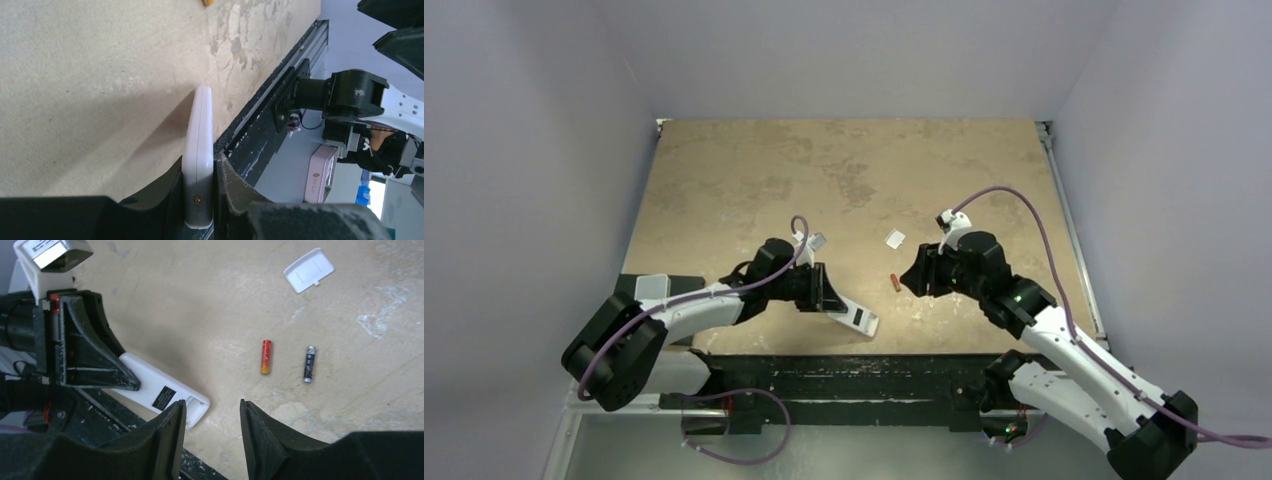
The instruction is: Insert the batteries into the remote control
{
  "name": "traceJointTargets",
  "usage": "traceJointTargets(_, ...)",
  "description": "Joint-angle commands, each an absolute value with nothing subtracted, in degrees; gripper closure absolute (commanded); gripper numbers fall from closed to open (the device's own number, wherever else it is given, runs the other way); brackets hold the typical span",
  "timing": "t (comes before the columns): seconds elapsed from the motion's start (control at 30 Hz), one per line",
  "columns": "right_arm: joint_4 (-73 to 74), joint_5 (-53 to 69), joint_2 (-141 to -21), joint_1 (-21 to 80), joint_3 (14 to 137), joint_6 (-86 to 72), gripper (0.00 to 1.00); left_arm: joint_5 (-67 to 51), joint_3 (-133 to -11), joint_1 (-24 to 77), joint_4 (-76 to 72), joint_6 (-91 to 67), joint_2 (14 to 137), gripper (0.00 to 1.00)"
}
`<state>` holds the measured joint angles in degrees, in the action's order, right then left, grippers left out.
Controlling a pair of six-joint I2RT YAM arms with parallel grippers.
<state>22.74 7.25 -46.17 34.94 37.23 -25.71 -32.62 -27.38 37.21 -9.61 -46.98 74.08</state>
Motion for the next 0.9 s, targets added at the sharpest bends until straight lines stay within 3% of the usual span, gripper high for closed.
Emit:
traceJointTargets(0.0,17.4,1.9,-49.2,35.1,36.0,-26.9,0.48,-29.7,-24.3,36.5,-18.3,-48.7,75.8,1.0)
traceJointTargets(0.3,13.0,-1.0,-59.0,35.1,36.6,-27.4,0.46,-21.2,-11.4,35.4,-35.1,-60.5,75.5,1.0)
traceJointTargets(0.53,12.6,-3.8,-66.7,35.2,39.7,-26.4,0.46,-13.7,-5.1,35.5,-39.0,-66.0,73.2,0.99)
traceJointTargets(0.87,14.3,-7.2,-74.0,35.1,43.7,-23.1,0.47,-13.5,-4.2,35.5,-36.5,-64.2,75.1,0.64)
